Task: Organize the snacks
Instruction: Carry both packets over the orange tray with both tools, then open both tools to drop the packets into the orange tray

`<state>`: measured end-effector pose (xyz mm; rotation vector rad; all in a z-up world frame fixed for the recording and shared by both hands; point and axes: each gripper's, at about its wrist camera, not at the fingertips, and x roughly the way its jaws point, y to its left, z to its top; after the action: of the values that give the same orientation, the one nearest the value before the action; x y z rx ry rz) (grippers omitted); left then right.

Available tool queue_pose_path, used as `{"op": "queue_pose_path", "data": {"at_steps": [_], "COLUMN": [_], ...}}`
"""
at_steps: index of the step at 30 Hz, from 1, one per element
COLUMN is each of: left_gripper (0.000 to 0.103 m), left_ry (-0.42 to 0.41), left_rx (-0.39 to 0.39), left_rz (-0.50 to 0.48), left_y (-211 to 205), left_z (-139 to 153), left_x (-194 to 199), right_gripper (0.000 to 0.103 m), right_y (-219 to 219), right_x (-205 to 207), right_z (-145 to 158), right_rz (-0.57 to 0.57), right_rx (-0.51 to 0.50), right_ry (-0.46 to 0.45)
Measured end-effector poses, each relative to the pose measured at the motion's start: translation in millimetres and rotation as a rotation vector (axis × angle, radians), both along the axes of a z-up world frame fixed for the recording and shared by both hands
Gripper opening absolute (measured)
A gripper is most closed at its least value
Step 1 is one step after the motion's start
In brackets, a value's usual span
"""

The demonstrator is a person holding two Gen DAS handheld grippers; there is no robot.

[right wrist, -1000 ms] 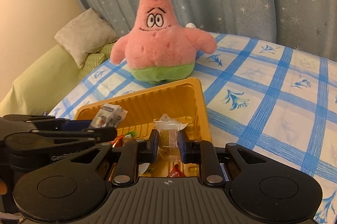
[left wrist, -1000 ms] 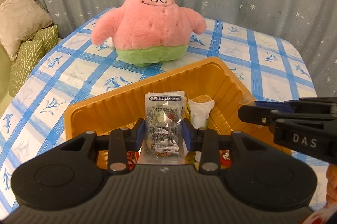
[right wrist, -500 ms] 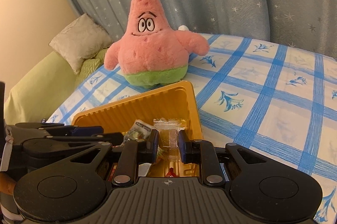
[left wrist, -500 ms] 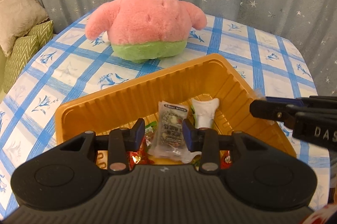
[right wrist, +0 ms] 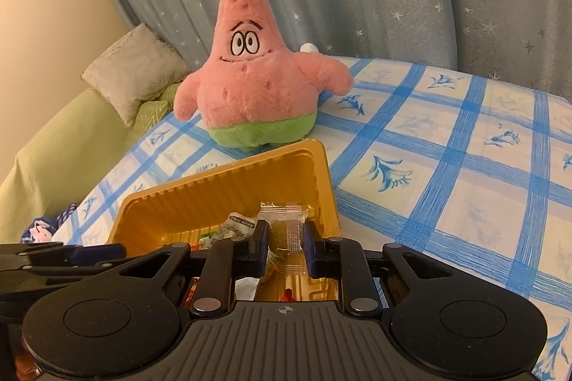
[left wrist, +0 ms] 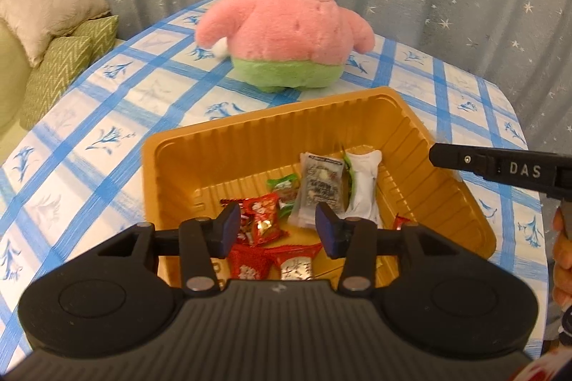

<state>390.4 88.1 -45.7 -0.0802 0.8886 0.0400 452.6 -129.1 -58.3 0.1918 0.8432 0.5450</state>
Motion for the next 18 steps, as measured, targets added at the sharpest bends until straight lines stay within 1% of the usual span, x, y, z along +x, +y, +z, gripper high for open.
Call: {"op": "queue_pose_path", "data": {"at_steps": [3,5,7,9,11,12,14,18], "left_gripper": [0.044,0.045,0.047,0.049,0.051,0.052,0.055,0.055], "left_ry": [-0.007,-0.014,-0.022,-0.029,-0.041,-0.046,-0.053,-0.044], "left_rx": [-0.005,-0.001,0.008,0.018,0.033,0.038,0.039,-0.001], "left_rz": [0.014,0.023,0.031,0.031,0.030,0.030,0.030,0.035], "left_y": [4,5,6,5,4,4,3,6], "left_z": [4,8,12,16,21,23,26,33], "left_x": [-7,-12,-19,-27,-35,-40,-50,-71], "right_gripper": [0.021,0.021,0.022,0.032,0.060,0.063,0.064,0.067], "right_y": [5,7,9,8,6,4,3,-6], "right_x": [1,1,1,1,-2,-5,-11,-30], "right_z": [1,4,9,14,20,23,29,36], "right_rz": [0.003,0.010,-0.008,-0.026,-0.037,-0.041,-0.046,-0.049], "right_rx": [-0.004,0.014,0.014,0.030,0.052,0.054,0.038,0.044], "right_ry": [-0.022,-0.049,-0.071,-0.079,-0.094,-0.110,-0.130,-0.083]}}
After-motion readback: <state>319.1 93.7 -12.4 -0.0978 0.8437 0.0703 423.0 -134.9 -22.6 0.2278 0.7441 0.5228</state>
